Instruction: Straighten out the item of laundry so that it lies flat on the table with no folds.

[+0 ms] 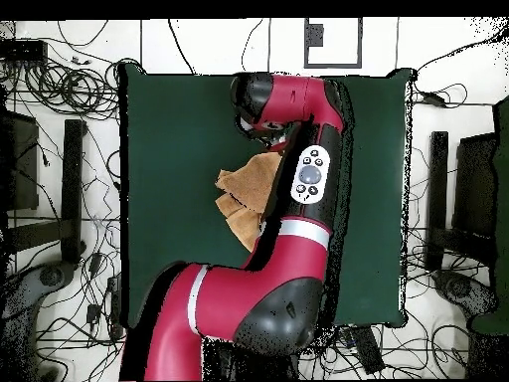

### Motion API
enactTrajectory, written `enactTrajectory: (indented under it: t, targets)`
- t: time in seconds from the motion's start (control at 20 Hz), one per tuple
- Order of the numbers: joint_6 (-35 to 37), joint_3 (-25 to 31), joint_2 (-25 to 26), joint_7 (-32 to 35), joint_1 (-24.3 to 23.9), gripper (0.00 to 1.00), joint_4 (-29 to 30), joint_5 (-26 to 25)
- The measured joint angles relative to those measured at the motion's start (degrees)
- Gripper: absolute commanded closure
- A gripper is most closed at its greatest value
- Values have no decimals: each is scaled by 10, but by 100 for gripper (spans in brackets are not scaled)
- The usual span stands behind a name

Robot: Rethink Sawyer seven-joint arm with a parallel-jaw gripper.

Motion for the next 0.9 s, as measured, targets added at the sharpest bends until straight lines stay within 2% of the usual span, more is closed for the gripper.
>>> enactTrajectory:
  t: [0.45, 0.9]
  targets:
    - [102, 0, -5, 0, -8, 0, -29, -1]
    - [116, 1, -35, 0, -16, 0, -32, -7]
